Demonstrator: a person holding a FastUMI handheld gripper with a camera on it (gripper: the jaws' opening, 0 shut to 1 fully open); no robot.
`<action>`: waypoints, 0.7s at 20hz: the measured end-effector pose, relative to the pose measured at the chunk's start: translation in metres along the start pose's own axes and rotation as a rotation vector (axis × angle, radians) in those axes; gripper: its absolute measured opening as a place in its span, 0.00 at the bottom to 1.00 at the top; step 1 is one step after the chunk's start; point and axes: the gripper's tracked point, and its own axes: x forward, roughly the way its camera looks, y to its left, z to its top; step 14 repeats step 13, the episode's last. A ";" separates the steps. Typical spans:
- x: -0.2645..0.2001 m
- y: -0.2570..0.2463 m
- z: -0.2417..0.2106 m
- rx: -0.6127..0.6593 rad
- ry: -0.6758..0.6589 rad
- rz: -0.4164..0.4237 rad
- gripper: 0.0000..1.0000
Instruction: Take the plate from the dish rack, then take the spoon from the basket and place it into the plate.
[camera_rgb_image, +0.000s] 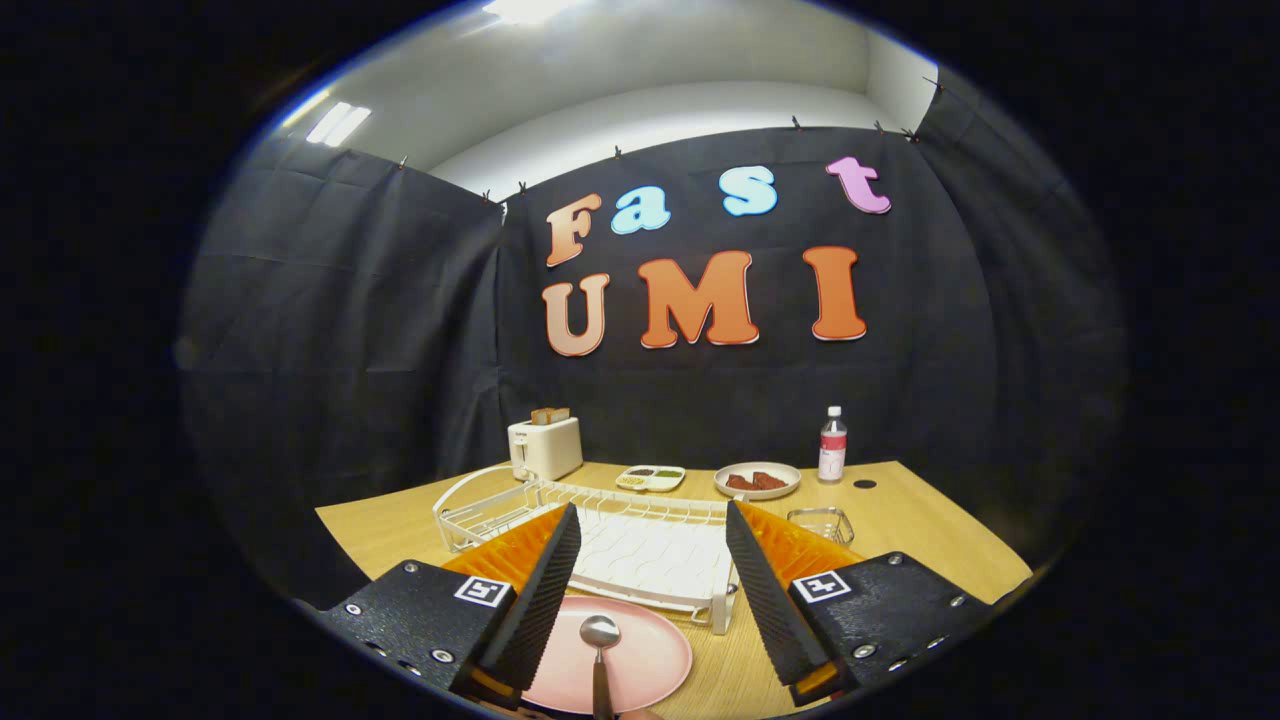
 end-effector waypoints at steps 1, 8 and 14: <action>0.002 -0.002 0.009 -0.009 -0.019 -0.019 0.88; 0.007 -0.006 0.061 -0.045 -0.127 -0.100 0.93; 0.007 -0.016 0.068 -0.110 -0.153 -0.192 0.95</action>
